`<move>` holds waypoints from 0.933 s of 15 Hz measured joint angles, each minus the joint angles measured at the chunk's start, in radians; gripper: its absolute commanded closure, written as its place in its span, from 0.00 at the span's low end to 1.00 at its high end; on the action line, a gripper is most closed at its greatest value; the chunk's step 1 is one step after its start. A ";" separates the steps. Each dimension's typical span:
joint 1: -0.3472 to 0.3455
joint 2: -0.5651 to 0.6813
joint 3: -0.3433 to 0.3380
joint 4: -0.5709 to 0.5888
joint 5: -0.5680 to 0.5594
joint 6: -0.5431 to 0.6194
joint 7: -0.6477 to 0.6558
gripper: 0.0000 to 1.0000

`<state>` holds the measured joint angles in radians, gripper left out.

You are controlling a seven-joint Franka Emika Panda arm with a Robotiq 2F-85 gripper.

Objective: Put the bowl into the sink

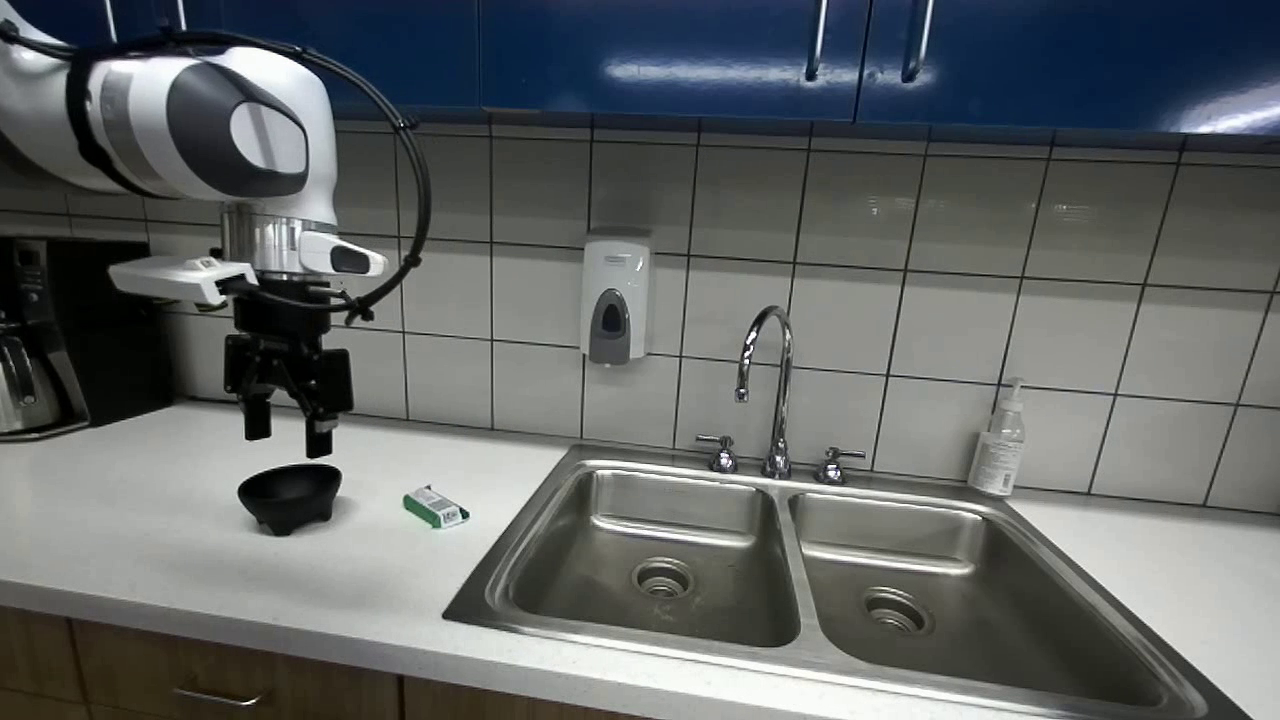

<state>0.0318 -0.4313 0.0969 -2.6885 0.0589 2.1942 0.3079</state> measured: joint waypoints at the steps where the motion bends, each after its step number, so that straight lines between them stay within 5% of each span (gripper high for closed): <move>1: 0.010 0.007 0.013 0.000 0.015 0.007 0.019 0.00; 14: 0.067 0.213 0.134 0.062 0.082 0.276 0.261 0.00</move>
<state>0.0990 -0.2181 0.2308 -2.6264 0.1406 2.4704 0.5690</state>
